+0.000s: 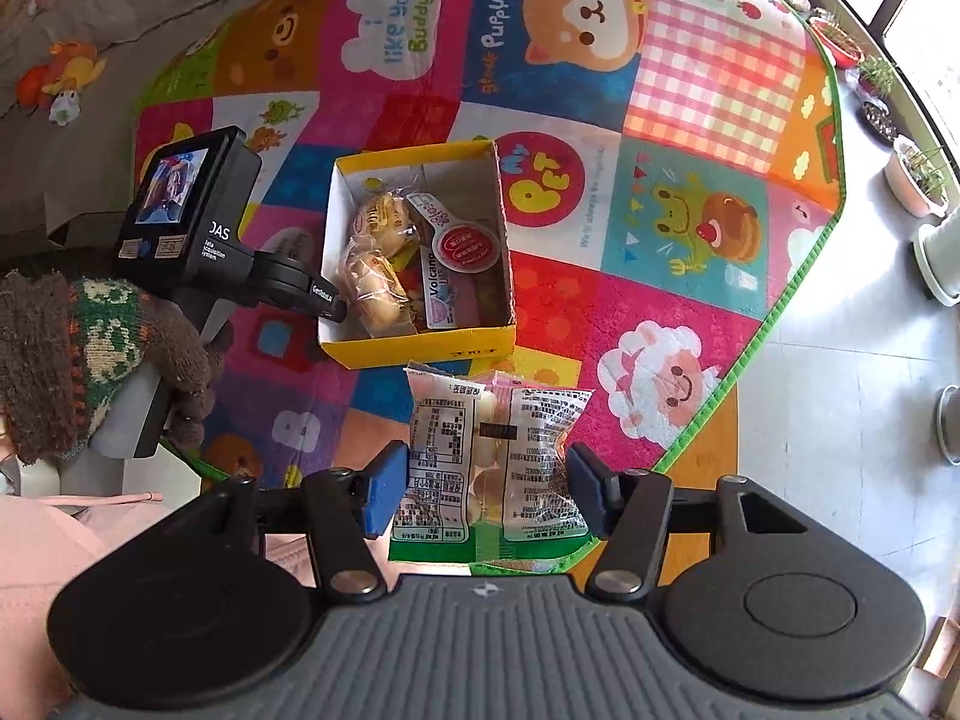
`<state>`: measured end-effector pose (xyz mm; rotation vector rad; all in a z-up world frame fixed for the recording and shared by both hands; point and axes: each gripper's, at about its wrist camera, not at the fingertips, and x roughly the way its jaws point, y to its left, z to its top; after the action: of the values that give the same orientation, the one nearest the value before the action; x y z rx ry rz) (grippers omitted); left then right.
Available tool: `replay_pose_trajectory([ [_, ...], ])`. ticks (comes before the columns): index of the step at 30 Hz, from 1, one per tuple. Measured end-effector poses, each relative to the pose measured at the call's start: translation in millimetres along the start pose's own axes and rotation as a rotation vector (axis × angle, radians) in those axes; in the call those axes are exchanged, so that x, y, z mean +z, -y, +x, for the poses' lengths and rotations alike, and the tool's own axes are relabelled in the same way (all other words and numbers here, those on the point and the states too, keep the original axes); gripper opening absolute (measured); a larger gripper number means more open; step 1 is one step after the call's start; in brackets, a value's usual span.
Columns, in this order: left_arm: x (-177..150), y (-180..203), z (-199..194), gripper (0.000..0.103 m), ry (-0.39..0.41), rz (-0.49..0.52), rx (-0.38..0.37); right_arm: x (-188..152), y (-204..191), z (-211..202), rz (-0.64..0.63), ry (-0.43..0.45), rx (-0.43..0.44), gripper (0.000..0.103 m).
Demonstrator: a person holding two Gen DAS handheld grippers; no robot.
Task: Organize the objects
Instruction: 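Carry the candy pack over the box and open the right gripper, then push the green snack pack down into the box with the right gripper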
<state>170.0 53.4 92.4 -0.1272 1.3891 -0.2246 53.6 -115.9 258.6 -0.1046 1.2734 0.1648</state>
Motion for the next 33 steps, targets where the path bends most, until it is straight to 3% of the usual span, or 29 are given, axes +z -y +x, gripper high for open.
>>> replay_pose_trajectory([
  [10,-3.8,-4.3,-0.3,0.011,0.008,-0.036,-0.012,33.5,-8.2,24.9,-0.025,-0.046,0.036,0.057],
  [18,-3.8,-3.7,0.6,0.011,0.009,-0.052,-0.008,102.1,-11.5,28.9,0.01,0.023,0.096,0.058],
  [22,-5.4,-3.0,2.4,0.011,0.004,-0.048,-0.006,121.7,-2.4,27.0,0.067,0.067,0.141,0.066],
  [25,-6.6,-1.7,3.8,0.012,0.005,-0.039,-0.002,121.0,10.6,23.3,0.082,0.101,0.148,0.066],
  [28,-8.1,-0.7,5.7,0.012,0.012,-0.047,0.007,109.7,23.2,31.7,0.048,0.093,0.075,0.066],
  [33,-9.1,3.0,11.0,0.012,0.025,-0.046,0.038,73.4,34.3,71.2,-0.062,-0.02,-0.028,0.066],
])
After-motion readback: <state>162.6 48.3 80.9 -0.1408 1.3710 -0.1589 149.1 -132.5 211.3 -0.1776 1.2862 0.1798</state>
